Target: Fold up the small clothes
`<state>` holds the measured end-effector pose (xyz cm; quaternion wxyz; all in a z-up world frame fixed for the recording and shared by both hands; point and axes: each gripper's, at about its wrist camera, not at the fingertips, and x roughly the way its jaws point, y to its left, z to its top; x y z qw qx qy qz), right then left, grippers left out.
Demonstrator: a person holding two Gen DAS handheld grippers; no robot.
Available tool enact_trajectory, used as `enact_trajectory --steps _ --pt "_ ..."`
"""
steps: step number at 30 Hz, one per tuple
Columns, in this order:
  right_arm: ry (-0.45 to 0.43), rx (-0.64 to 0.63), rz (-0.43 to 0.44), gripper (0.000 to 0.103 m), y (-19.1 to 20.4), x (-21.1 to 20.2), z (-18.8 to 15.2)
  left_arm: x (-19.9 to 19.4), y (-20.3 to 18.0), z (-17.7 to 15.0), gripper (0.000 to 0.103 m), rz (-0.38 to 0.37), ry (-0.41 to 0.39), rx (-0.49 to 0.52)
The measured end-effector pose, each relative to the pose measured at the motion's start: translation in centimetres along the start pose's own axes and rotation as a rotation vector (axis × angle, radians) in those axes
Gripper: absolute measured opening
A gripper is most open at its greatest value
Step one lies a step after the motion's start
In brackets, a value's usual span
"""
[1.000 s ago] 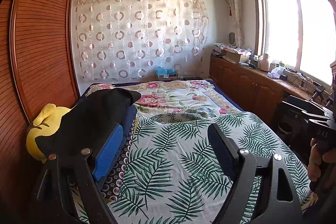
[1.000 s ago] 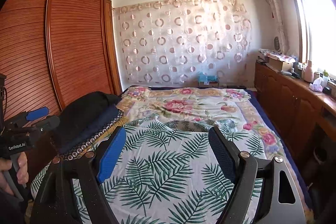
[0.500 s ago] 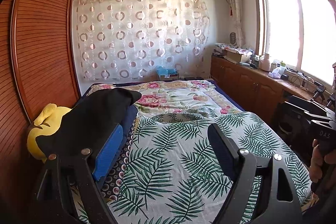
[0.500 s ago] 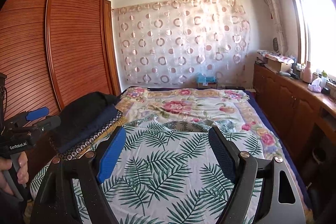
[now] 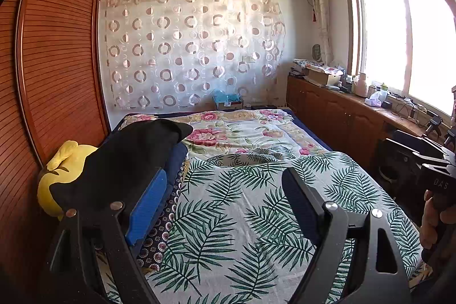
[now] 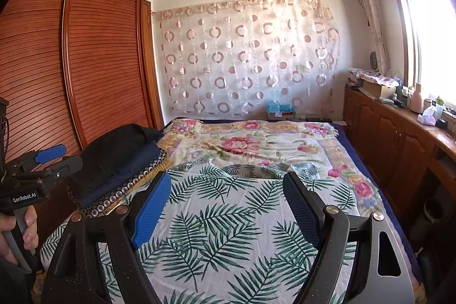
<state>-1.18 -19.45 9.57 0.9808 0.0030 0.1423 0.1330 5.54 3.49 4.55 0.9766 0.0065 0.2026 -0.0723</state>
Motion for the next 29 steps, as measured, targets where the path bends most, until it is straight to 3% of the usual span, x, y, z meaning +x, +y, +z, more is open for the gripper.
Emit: enact_trajectory --steps 29 --pt "-0.011 -0.004 0.005 0.082 -0.50 0.05 0.28 0.05 -0.09 -0.11 0.084 0.000 -0.002 0.001"
